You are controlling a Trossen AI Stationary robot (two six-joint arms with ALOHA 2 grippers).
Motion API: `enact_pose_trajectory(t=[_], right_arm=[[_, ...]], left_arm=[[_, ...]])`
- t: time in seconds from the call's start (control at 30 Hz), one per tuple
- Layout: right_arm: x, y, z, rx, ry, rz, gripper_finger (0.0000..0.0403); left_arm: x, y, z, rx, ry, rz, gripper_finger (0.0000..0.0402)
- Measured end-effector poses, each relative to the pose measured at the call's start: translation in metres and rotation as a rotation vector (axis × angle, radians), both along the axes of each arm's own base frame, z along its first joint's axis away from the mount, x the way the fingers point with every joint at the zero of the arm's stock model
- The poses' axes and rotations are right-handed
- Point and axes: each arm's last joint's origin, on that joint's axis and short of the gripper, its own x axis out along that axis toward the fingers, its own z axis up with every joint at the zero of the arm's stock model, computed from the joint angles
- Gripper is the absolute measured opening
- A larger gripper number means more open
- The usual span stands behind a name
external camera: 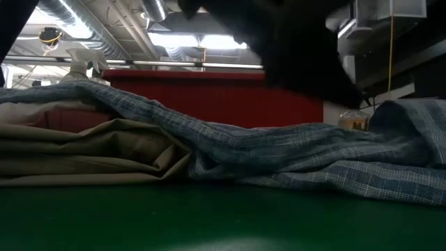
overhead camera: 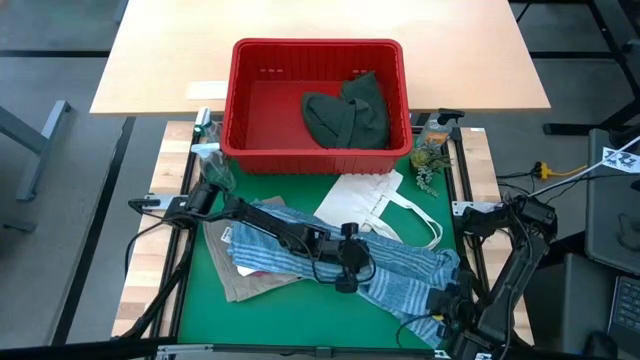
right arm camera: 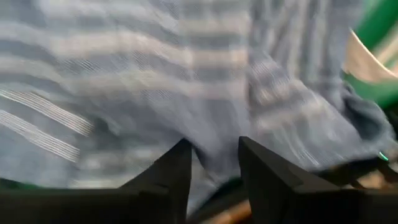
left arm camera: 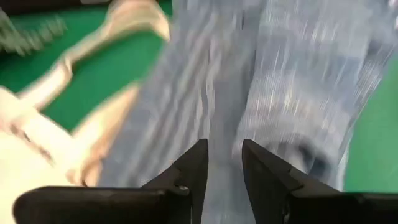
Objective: Fold Laundry from Bin
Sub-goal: Fold the blue polo shirt
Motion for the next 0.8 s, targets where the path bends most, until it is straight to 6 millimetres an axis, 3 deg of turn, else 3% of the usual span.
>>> enact_pose_trajectory(t=[0.1,0.33,0.6,0.8], right_arm=[[-0.004,-0.003,0.001,-0.009,0.09,-0.02,0.0146],[-0.007,0.0,0.001,0.066,0.198,-0.051,0.0149],[-0.002,0.008,0.001,0.15,0.143,-0.035,0.0149],[0.003,0.014,0.014,0.153,0.047,0.031,0.0149]], left_arm=[[0.002,-0.001,0.015,-0.011,-0.043,0.0,0.009],[0.006,-0.009,0.028,-0.051,-0.082,-0.049,0.0074],[0.003,-0.023,0.017,-0.048,-0.051,-0.073,0.0055],[0.009,-0.027,0.009,-0.06,-0.093,-0.077,0.0046]])
